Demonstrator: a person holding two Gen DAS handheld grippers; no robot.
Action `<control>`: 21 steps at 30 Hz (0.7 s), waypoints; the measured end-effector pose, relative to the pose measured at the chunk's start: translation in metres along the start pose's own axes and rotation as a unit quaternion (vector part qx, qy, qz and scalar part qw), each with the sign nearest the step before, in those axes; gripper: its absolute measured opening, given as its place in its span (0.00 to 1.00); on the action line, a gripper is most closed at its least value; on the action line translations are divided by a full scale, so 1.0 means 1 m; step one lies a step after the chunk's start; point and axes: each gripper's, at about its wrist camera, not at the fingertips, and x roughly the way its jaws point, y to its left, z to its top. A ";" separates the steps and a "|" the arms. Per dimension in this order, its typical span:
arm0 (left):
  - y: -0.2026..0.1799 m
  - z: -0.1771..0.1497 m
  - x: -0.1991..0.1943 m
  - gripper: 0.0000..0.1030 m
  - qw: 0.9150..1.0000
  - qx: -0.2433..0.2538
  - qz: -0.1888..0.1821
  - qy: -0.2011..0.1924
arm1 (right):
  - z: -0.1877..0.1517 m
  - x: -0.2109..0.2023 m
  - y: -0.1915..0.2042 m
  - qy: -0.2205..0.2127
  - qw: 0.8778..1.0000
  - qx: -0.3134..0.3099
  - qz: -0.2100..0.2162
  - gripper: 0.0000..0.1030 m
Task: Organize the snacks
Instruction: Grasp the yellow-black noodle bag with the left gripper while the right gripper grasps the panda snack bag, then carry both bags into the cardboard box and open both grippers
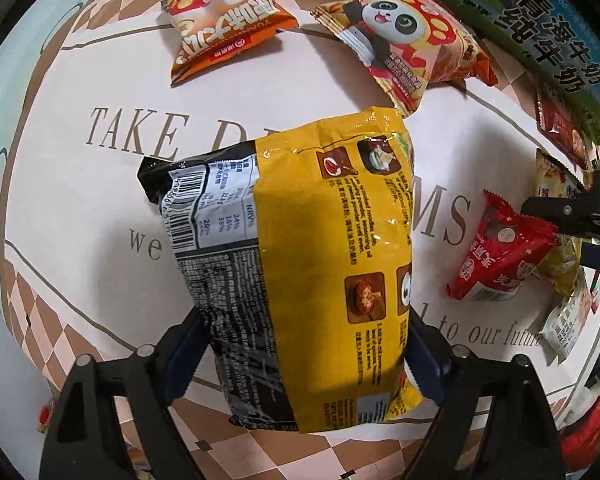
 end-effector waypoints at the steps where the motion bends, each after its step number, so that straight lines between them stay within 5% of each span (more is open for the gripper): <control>1: 0.000 -0.002 0.000 0.83 1.000 -0.001 0.001 -0.001 | 0.004 0.003 0.014 -0.001 1.000 0.001 -0.007 0.79; 3: 0.002 -0.007 -0.006 0.83 1.000 -0.001 0.003 -0.001 | 0.004 0.001 0.018 -0.009 1.000 -0.002 -0.027 0.67; 8: 0.002 -0.014 -0.020 0.83 1.000 0.000 -0.002 -0.005 | -0.008 -0.006 0.006 -0.018 1.000 -0.002 -0.020 0.59; 21: -0.017 -0.014 -0.128 0.83 0.995 0.050 -0.040 -0.075 | -0.064 -0.094 -0.054 -0.053 0.997 -0.018 0.052 0.56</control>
